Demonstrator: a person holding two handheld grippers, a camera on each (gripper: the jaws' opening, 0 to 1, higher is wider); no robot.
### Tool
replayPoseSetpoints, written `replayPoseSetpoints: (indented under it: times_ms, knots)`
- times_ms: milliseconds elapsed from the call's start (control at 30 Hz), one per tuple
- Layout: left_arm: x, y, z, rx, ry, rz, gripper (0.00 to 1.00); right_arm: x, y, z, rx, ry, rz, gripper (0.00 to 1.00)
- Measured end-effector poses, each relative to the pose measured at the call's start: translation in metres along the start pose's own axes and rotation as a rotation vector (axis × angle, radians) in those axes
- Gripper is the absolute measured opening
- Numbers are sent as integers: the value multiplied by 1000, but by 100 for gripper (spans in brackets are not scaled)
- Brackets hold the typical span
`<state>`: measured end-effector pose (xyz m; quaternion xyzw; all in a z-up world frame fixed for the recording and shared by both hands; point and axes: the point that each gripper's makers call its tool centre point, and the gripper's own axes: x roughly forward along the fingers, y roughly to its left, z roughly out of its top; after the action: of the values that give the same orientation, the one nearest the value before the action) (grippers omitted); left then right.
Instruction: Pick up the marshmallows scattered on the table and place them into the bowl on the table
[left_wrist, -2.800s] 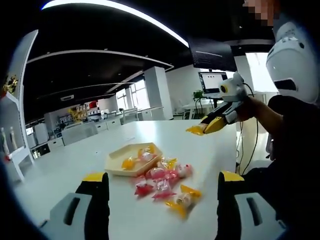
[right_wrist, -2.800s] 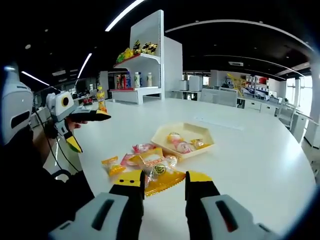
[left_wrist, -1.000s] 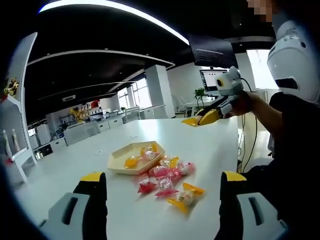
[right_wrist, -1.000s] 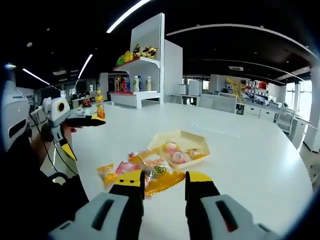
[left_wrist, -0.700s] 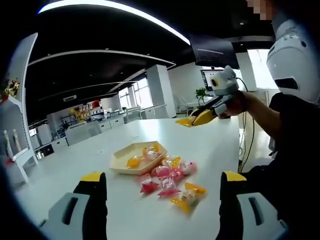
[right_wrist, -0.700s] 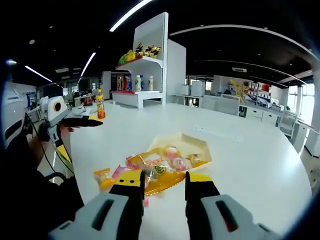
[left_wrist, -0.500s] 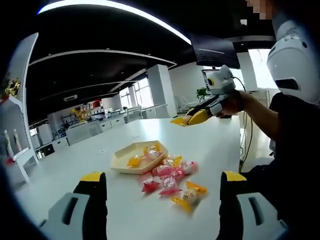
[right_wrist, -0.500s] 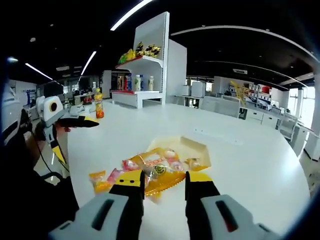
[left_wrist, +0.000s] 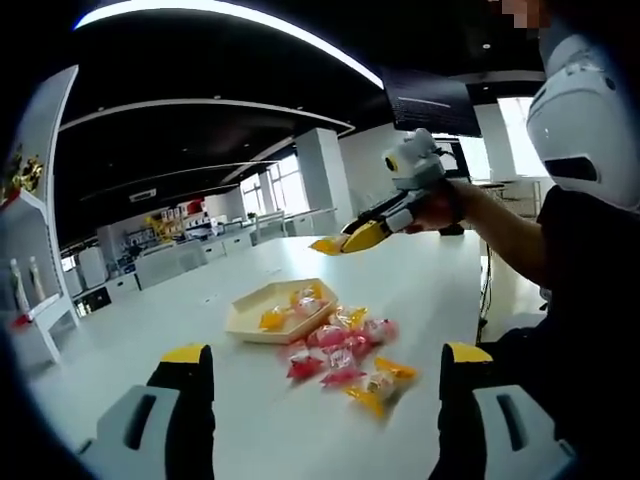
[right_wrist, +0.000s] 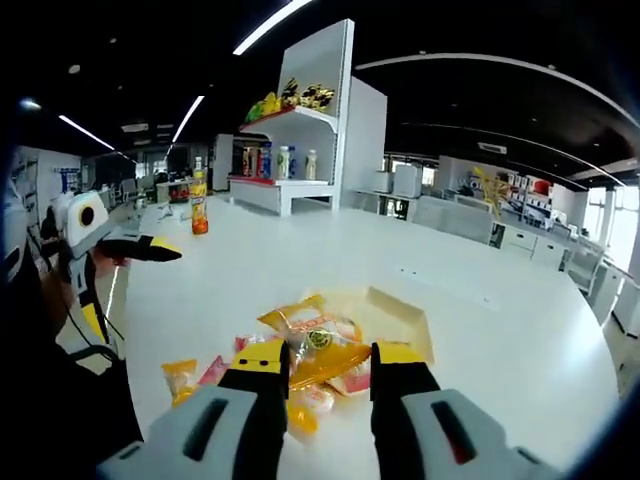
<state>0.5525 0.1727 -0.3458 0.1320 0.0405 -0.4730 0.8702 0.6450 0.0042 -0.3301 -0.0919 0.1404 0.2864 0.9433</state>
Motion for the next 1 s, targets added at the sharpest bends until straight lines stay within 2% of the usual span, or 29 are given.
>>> replayPoseSetpoints:
  times_ms: [433, 733, 1000]
  knots:
    - [-5, 2, -1, 6, 3, 13, 93, 43, 5, -11, 14, 49, 40, 29]
    - [-6, 1, -3, 5, 10, 17, 93, 70, 13, -29, -19, 110, 49, 29]
    - [-4, 1, -9, 3, 27, 17, 92, 85, 18, -42, -6, 141, 66, 29]
